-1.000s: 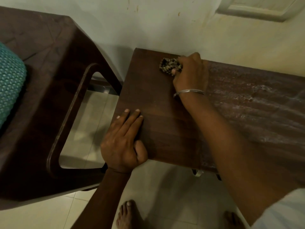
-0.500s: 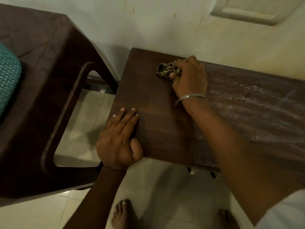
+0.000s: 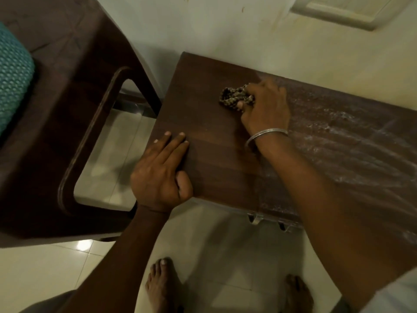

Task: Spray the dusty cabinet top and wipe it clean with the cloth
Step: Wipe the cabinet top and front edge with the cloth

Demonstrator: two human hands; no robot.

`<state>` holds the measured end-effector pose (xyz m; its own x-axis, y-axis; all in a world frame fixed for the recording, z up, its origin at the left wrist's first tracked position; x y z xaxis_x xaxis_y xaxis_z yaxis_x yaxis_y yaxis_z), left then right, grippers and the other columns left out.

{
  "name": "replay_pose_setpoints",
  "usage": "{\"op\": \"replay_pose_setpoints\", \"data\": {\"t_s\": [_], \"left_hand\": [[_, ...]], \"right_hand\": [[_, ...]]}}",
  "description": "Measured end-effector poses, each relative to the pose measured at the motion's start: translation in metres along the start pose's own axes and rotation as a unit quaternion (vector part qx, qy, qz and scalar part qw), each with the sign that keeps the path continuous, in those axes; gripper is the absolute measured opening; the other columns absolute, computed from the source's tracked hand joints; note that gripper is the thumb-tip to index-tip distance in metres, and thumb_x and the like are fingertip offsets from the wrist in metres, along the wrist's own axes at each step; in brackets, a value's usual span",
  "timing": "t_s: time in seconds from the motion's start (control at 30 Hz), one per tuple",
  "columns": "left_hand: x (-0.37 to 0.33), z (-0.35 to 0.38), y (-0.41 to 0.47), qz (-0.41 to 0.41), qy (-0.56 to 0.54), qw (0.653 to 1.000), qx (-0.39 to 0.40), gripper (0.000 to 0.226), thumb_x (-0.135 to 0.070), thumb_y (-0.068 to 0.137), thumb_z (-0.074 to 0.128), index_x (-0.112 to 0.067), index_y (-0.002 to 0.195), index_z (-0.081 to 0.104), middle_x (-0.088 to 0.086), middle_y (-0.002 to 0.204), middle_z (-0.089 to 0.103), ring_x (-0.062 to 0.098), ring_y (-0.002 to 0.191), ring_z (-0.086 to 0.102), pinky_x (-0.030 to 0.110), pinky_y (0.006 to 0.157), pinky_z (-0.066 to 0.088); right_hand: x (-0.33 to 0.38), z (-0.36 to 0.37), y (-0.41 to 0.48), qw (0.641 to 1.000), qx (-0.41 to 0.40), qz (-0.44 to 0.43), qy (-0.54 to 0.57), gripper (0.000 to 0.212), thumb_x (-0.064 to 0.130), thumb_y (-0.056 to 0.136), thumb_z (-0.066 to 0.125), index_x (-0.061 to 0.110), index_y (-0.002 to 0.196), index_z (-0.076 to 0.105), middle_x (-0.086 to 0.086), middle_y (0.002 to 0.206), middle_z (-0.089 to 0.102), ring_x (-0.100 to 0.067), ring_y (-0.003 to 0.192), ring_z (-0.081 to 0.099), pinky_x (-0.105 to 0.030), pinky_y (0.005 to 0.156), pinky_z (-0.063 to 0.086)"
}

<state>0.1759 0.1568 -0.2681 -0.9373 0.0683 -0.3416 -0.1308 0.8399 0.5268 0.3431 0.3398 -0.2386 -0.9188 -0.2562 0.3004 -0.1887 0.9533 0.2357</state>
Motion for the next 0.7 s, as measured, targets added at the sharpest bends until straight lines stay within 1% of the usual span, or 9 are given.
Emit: {"op": "replay_pose_setpoints", "data": {"t_s": [0.1,0.2,0.27,0.37,0.47,0.57,0.7], "left_hand": [[-0.001,0.0,0.001,0.004,0.002,1.0,0.001,0.051,-0.027,0.084,0.039,-0.004,0.113,0.074,0.01,0.126,0.069,0.029,0.123,0.063,0.044,0.102,0.05],[-0.001,-0.001,0.001,0.001,0.001,1.0,0.001,0.051,-0.026,0.083,0.04,-0.004,0.113,0.074,0.01,0.126,0.069,0.029,0.122,0.063,0.044,0.101,0.051],[-0.001,-0.001,0.0,0.0,0.002,1.0,0.0,0.051,-0.026,0.082,0.04,-0.004,0.112,0.074,0.01,0.125,0.069,0.03,0.122,0.063,0.044,0.1,0.051],[-0.001,-0.001,0.0,0.003,0.001,1.0,0.0,0.051,-0.027,0.083,0.039,-0.003,0.112,0.074,0.011,0.125,0.069,0.03,0.122,0.063,0.043,0.102,0.05],[-0.001,-0.001,0.0,-0.001,0.003,1.0,0.009,0.051,-0.026,0.083,0.04,-0.003,0.112,0.074,0.011,0.125,0.069,0.03,0.122,0.063,0.041,0.104,0.048],[-0.003,-0.002,0.0,-0.003,0.002,1.0,0.014,0.051,-0.025,0.081,0.041,-0.003,0.112,0.074,0.011,0.125,0.07,0.031,0.121,0.063,0.041,0.103,0.048],[-0.002,-0.002,0.001,0.001,0.001,1.0,0.015,0.051,-0.026,0.083,0.04,-0.002,0.112,0.074,0.012,0.124,0.07,0.032,0.121,0.063,0.043,0.102,0.05]], "right_hand": [[-0.006,0.002,0.039,0.999,0.01,0.026,-0.017,0.032,0.017,0.088,0.058,0.021,0.12,0.062,-0.012,0.124,0.05,-0.037,0.116,0.044,-0.041,0.084,0.044],[-0.007,0.006,0.062,0.999,0.022,0.043,-0.02,0.032,0.023,0.091,0.058,0.019,0.122,0.06,-0.013,0.128,0.048,-0.035,0.118,0.042,-0.039,0.082,0.042],[-0.005,0.006,0.053,0.999,0.028,0.039,-0.009,0.031,0.024,0.091,0.059,0.018,0.122,0.061,-0.013,0.126,0.049,-0.035,0.116,0.043,-0.037,0.083,0.041],[-0.004,0.001,0.013,1.0,0.004,0.018,0.016,0.031,0.018,0.086,0.063,0.019,0.117,0.064,-0.012,0.12,0.054,-0.036,0.111,0.046,-0.037,0.086,0.041],[-0.001,-0.004,-0.018,1.0,-0.002,-0.004,0.015,0.031,0.02,0.084,0.067,0.022,0.115,0.066,-0.009,0.118,0.054,-0.034,0.108,0.047,-0.038,0.083,0.045],[-0.002,-0.006,-0.007,1.0,0.012,-0.001,0.014,0.031,0.023,0.085,0.066,0.023,0.116,0.066,-0.009,0.12,0.054,-0.034,0.112,0.047,-0.039,0.085,0.046],[-0.005,-0.003,0.033,0.998,0.041,0.037,0.01,0.031,0.029,0.088,0.064,0.021,0.118,0.064,-0.013,0.124,0.052,-0.037,0.115,0.047,-0.039,0.09,0.043]]}}
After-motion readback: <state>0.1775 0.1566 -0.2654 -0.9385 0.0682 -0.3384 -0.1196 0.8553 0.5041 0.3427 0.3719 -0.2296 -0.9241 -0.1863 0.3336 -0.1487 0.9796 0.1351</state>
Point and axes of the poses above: each hand's wrist, its own y-axis towards the middle knuckle, its own z-axis out of the palm, x = y × z, the point moved 6 cm from there along y, towards the middle knuckle
